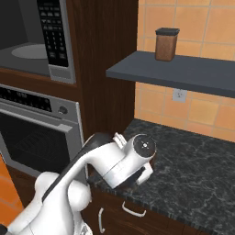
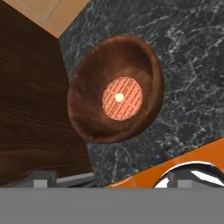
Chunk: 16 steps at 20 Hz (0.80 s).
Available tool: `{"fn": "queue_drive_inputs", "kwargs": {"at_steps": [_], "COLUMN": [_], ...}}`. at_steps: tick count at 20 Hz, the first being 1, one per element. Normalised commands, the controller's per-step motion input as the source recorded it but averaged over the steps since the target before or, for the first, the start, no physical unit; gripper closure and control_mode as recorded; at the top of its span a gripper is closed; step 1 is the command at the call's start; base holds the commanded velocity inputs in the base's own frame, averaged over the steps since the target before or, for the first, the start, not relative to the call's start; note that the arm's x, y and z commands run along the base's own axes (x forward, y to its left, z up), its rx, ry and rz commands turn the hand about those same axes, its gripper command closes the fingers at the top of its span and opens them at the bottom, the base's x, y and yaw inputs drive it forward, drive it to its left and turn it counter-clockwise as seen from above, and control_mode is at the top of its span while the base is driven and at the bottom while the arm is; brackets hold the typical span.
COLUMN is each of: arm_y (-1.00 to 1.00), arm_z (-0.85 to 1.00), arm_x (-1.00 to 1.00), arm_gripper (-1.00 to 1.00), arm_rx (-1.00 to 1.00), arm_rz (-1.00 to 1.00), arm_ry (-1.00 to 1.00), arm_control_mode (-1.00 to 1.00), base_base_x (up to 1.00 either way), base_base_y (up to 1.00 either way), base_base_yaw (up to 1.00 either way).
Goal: Open the microwave, place the bowl with waffle inside the microwave, then close the microwave door and turn it on.
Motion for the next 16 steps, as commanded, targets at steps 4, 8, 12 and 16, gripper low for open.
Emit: {"fn": "queue_drive_inputs", "kwargs": {"at_steps": [4,8,12,16], "arm_y": [-0.49,-0.55,-0.09,-0.02], "arm_z": [-0.58,-0.64,-0.56,-0.44], "arm_x": [0.53,0.30,0.24,0.23], "arm_gripper": [-1.00,-1.00,-1.00,-1.00], "arm_rx": [0.04,0.06,0.01,0.10], "arm_rz": [0.00,0.00,0.00,0.00], "arm_ry": [0.21,0.18,0.13,0.04], "arm_control_mode": [-1.00,-1.00,-1.00,-1.00], "base_base_x": [0.00,0.00,0.00,0.00], "base_base_y": [0.00,0.00,0.00,0.00], "base_base_yaw": [0.00,0.00,0.00,0.00]}}
